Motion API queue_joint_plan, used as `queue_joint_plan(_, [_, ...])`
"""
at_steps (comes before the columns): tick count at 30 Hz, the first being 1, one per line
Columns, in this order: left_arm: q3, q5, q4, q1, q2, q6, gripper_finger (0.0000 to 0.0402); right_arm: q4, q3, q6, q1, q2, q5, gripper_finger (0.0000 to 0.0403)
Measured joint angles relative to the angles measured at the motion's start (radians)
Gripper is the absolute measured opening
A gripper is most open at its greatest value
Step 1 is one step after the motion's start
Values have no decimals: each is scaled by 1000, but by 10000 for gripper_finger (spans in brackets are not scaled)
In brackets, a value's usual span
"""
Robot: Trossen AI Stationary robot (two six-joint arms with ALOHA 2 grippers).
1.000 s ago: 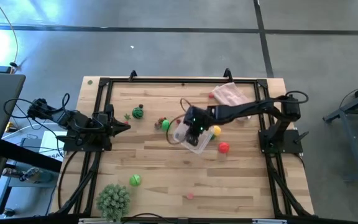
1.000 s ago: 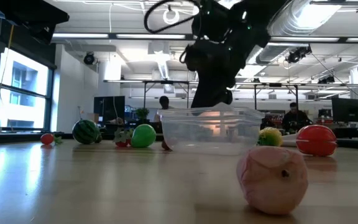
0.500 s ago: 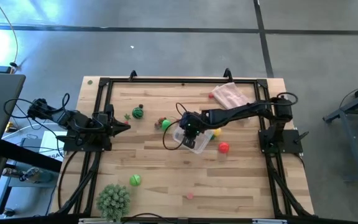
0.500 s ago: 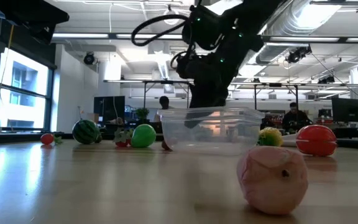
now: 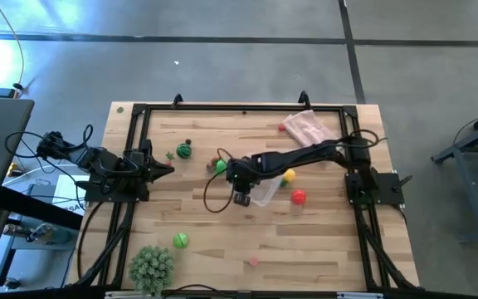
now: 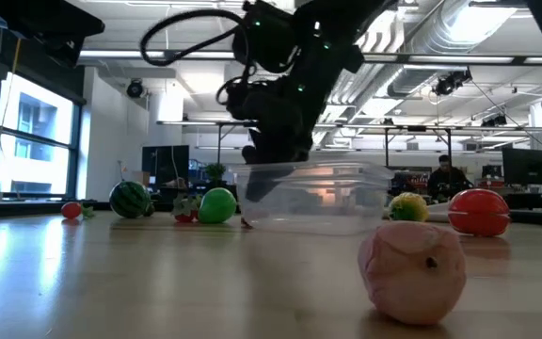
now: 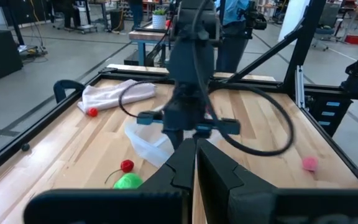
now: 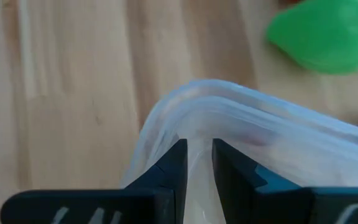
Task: Pick and placing Produce into tupperware
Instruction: Prepare the transparent container to the center of the table
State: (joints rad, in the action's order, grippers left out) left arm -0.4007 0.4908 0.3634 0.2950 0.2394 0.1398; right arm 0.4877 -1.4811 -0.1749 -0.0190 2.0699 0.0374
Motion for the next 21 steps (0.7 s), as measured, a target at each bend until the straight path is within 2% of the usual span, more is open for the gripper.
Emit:
queue_joint_plan(7, [0,0,7,0,0,0,8,69,-95,-2,-75,36,9,67])
queue_joint_plan(11, [0,0,7,0,0,0,8,90,-120,-16,-112,36,58,67])
queue_joint_plan(14, [0,0,7,0,0,0,8,112,-126,-41,-133,36,96,67])
queue_joint_plan(21, [0,0,7,0,0,0,8,229,-124,-98,-170,36,85,67])
